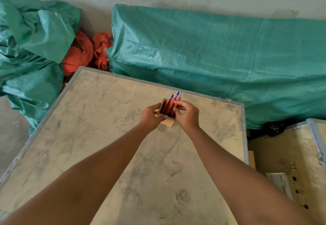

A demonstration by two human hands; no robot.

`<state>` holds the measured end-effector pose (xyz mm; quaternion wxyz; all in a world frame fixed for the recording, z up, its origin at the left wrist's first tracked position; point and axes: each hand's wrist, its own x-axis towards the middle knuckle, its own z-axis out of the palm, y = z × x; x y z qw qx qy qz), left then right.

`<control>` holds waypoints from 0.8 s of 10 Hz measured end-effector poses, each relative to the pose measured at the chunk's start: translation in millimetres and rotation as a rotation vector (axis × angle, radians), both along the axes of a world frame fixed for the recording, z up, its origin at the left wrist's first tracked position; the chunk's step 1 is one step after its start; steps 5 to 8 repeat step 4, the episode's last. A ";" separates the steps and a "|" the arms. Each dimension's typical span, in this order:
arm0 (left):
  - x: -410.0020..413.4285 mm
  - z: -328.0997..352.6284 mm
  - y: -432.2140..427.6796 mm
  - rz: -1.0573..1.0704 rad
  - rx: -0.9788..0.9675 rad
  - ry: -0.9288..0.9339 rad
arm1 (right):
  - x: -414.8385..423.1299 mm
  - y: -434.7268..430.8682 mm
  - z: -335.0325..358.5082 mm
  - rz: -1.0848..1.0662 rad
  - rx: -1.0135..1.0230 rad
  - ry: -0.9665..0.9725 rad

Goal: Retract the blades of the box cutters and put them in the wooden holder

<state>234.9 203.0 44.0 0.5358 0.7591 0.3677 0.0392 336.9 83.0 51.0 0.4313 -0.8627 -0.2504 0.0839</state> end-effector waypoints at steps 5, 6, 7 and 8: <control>-3.4 11.7 -10.4 0.026 0.003 0.001 | -5.8 -8.9 7.8 -0.028 0.027 -0.034; -3.4 11.7 -10.4 0.026 0.003 0.001 | -5.8 -8.9 7.8 -0.028 0.027 -0.034; -3.4 11.7 -10.4 0.026 0.003 0.001 | -5.8 -8.9 7.8 -0.028 0.027 -0.034; -3.4 11.7 -10.4 0.026 0.003 0.001 | -5.8 -8.9 7.8 -0.028 0.027 -0.034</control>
